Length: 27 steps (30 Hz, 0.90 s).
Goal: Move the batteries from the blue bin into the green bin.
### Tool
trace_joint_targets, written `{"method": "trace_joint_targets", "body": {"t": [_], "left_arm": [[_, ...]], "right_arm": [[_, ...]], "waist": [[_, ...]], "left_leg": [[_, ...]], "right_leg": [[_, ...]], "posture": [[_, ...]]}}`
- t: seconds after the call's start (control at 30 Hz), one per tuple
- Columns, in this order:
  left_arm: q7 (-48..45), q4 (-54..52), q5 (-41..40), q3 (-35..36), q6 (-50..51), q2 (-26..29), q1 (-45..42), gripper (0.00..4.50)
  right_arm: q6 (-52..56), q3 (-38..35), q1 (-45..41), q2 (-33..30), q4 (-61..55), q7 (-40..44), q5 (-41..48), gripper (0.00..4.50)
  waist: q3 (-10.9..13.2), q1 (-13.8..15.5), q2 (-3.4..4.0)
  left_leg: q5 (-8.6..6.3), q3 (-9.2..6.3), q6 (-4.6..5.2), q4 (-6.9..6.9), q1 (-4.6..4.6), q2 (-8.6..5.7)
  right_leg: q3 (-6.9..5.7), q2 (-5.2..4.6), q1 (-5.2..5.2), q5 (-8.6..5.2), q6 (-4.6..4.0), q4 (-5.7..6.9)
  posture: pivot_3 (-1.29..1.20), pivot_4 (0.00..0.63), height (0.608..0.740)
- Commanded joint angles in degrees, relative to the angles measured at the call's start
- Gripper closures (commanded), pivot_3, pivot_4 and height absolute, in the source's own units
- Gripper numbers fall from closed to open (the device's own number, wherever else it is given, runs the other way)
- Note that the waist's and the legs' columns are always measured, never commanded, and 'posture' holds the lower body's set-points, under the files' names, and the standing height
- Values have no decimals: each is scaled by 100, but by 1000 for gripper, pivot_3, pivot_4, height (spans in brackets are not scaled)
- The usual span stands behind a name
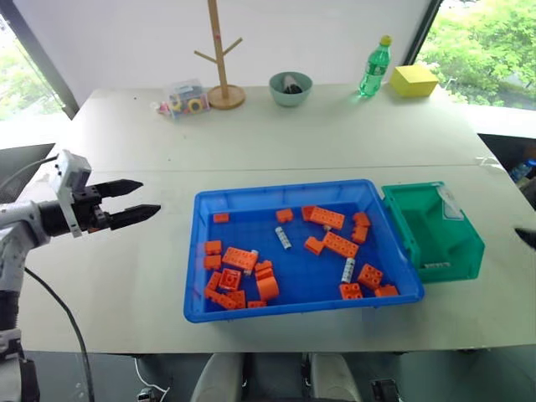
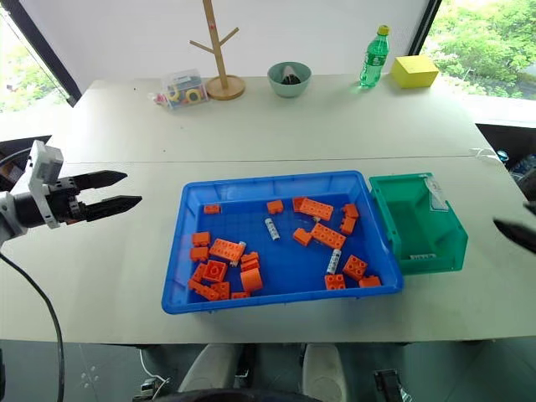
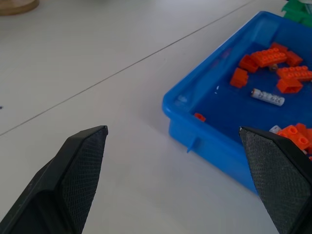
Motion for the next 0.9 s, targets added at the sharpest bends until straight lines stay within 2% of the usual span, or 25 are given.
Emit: {"method": "trace_joint_targets", "body": {"t": [0.03, 0.17, 0.23, 0.3, 0.5, 0.57, 0.7, 0.9], "left_arm": [[-436, -526, -273, -89, 261, 311, -185, 0], [-885, -818, -448, -260, 475, 586, -348, 0], [-1050, -901, -430, -301, 417, 689, -329, 0], [-1100, -982, -461, -295, 415, 723, -287, 0], [-1374, -1492, -443, -251, 231, 851, 241, 0], [-1422, -1563, -402, -259, 150, 881, 326, 0], [-1441, -1552, -405, -281, 78, 887, 295, 0], [-1488, -1468, -322, -392, -113, 863, 196, 0]], "right_arm": [[220, 1147, -946, -461, -882, 91, 477, 1110], [390, 2732, -2324, -539, -1336, 161, 495, 1110], [727, 3806, -3360, -101, -1586, -127, 350, 1110], [1141, 4583, -4095, 390, -1738, -446, 250, 1110], [1681, 6432, -4847, 1722, -2038, -967, -483, 1110], [1756, 6903, -4966, 2090, -1954, -1135, -791, 1110], [2361, 7455, -5345, 2928, -1548, -1532, -1048, 1110], [2562, 7919, -5659, 3477, -963, -1568, -1409, 1110]], "waist": [[1, 0, 0], [4, 55, -5], [9, 47, 1], [10, 31, -2], [8, 34, -9], [8, 42, -9], [8, 30, -10], [4, 11, -16]], "left_leg": [[0, 0, 0, -2, -2, 1], [0, -1, 0, -1, -14, 0], [0, 1, 0, 5, -18, -4], [0, 3, -1, 15, -31, -9], [7, -1, -11, 38, -116, -11], [23, 0, -37, 41, -120, -14], [16, -3, -24, 43, -115, -15], [21, -5, -27, 49, -103, -16]], "right_leg": [[0, -1, -3, 0, -1, 0], [-2, -4, -10, 0, -1, -7], [-3, -10, -10, 0, 0, -6], [-2, -15, -22, 1, 0, -7], [-2, -11, -107, 17, 18, 25], [-2, -11, -109, 19, 19, 27], [-3, 1, -107, 30, 12, 27], [-8, 10, -106, 37, 12, 49]], "posture": [[0, 150, 703], [0, 150, 703], [0, 150, 703], [0, 150, 703], [0, 150, 703], [0, 150, 703], [0, 150, 703], [0, 150, 703]]}}
